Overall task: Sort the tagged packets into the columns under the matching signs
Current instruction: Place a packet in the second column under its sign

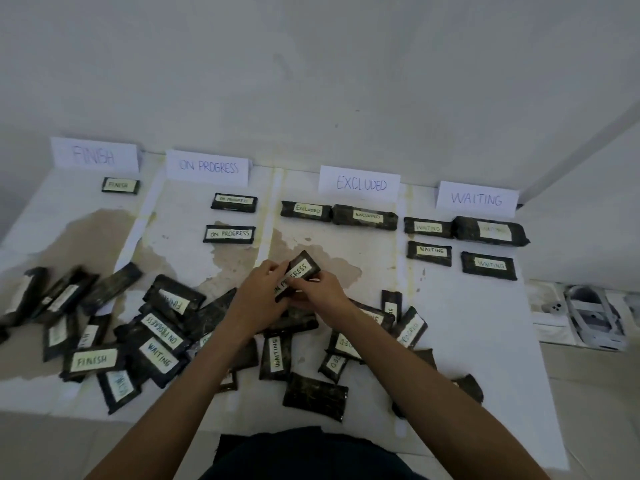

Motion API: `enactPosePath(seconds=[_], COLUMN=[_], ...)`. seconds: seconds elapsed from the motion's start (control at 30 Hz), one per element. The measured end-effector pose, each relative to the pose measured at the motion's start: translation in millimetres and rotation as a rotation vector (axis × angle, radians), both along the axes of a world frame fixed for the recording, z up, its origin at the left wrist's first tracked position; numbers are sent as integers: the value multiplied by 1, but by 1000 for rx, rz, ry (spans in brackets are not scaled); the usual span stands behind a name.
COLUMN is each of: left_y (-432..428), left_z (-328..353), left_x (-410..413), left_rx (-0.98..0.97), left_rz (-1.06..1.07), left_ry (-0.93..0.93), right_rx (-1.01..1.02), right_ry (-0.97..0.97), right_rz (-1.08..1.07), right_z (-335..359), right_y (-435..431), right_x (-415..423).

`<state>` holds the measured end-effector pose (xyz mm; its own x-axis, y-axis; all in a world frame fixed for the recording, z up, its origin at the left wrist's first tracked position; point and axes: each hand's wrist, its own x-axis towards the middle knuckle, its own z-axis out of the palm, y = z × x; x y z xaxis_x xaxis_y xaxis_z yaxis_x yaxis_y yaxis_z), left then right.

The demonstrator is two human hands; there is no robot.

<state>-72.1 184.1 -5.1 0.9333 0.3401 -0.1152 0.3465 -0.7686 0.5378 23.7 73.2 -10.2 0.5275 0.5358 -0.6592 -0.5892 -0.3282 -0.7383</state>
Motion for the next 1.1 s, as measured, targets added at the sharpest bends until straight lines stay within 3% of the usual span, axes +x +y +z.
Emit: enactPosePath(seconds=[0.17,0.6,0.8,0.97,1.1], left_y=[62,230,290,328,343], left_z=[-9,-39,-55,-65,-74], left_x=[-26,-51,-41,-12,9], left_rx=[48,125,155,190,181], left_rz=[21,-54,-78,-78,-73], left_ry=[84,187,131,116,121], right_rx=[-125,-355,-447,-479,-472], right_ry=[-89,-850,-1099,-1239,-1379], right_rz=[81,353,553,856,933], right_z=[4,-24,-38,-48,-60], right_y=[42,162,208,231,239], right_x=[-11,8,18,27,32])
